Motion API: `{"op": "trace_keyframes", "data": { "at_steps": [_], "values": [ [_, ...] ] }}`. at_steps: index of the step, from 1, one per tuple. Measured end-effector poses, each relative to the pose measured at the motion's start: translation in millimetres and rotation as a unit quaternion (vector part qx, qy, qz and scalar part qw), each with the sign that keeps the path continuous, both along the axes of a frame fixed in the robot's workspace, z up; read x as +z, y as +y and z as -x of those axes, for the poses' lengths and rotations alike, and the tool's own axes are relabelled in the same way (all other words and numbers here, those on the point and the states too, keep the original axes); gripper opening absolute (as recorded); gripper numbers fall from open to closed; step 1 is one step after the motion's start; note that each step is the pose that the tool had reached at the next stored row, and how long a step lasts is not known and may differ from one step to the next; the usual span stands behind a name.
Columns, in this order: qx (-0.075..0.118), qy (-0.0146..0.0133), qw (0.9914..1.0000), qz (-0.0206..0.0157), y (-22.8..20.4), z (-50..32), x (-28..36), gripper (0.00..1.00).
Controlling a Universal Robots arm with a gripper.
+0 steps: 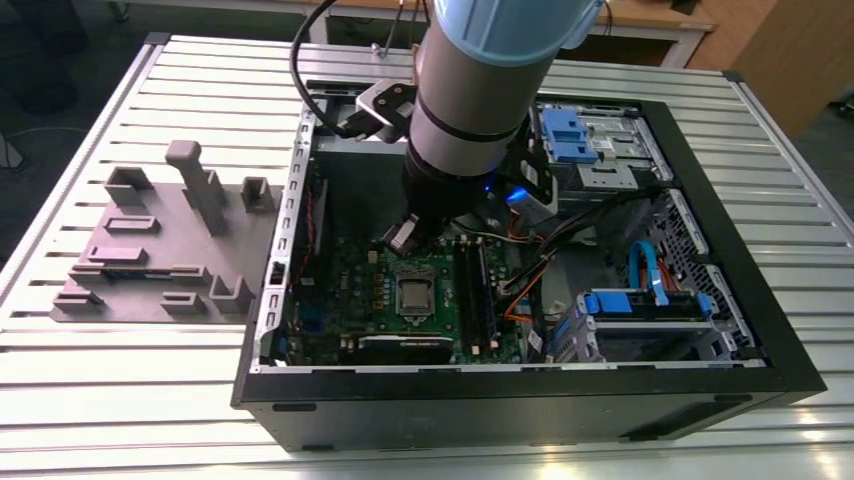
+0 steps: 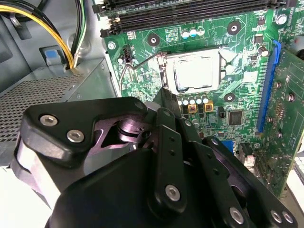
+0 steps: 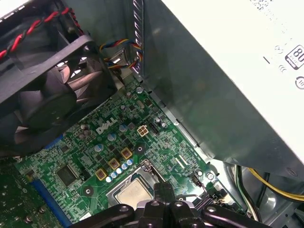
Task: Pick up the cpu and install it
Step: 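Install the first cpu locking lever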
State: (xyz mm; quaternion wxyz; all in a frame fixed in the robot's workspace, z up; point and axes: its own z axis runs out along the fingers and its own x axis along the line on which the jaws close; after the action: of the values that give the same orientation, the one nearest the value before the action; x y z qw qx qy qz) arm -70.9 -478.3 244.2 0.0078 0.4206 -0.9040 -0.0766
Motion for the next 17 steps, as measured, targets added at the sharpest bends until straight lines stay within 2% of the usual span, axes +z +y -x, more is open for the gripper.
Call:
{"op": "trace_keyframes", "data": {
  "at_steps": [6,11,17],
  "values": [
    [0.000,0.0000,1.00000,0.0001,0.0,-0.4,0.0,0.10],
    [0.000,0.0000,1.00000,0.0000,0.0,-10.3,-0.2,0.10],
    [0.000,0.0022,1.00000,0.0000,0.5,-29.4,-0.6,0.10]
  ]
}}
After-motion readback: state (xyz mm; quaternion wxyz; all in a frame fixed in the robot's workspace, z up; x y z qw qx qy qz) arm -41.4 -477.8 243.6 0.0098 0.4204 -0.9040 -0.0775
